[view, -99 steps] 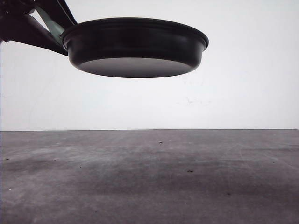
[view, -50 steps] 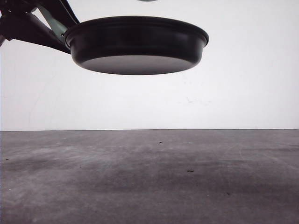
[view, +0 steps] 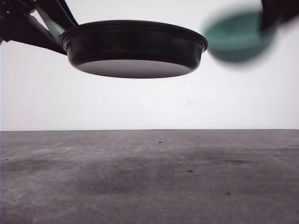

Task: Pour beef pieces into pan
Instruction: 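Lower the empty bowl back onto the table and release it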

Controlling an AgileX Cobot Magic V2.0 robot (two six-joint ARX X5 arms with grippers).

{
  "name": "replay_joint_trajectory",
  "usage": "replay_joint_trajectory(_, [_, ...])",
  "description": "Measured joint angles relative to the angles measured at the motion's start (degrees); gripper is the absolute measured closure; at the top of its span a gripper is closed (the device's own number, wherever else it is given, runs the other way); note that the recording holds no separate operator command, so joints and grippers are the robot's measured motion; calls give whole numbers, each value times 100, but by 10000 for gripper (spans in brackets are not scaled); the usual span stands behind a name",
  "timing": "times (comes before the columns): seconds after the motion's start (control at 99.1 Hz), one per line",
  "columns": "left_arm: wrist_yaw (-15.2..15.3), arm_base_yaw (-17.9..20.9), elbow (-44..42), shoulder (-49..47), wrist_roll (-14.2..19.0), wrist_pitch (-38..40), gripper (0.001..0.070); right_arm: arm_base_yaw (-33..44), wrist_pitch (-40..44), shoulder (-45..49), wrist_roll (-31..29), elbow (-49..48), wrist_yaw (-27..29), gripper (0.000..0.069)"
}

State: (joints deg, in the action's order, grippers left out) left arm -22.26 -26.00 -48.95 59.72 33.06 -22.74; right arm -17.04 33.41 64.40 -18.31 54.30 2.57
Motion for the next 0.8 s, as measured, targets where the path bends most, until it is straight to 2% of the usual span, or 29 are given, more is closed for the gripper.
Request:
replay_joint_trajectory(0.111, [37,0,0,0,-9,109,586,809,413,570,-210,-59,-1093,666])
replay_joint_trajectory(0.222, [48,0,0,0,-48,109,586,907,481,962,-212,-59,-1338,666])
replay_joint_trajectory(0.696, [50,0,0,0,-92,-13,586,186,339,2100,-210,-59,-1086,663])
replay_joint_trajectory(0.747, [50,0,0,0,-92,-15,586,109,295,2103,-205,-59,-960,631])
replay_joint_trajectory(0.797, [52,0,0,0,-92,-11,586,46,210,2092,-205,-59,-826,547])
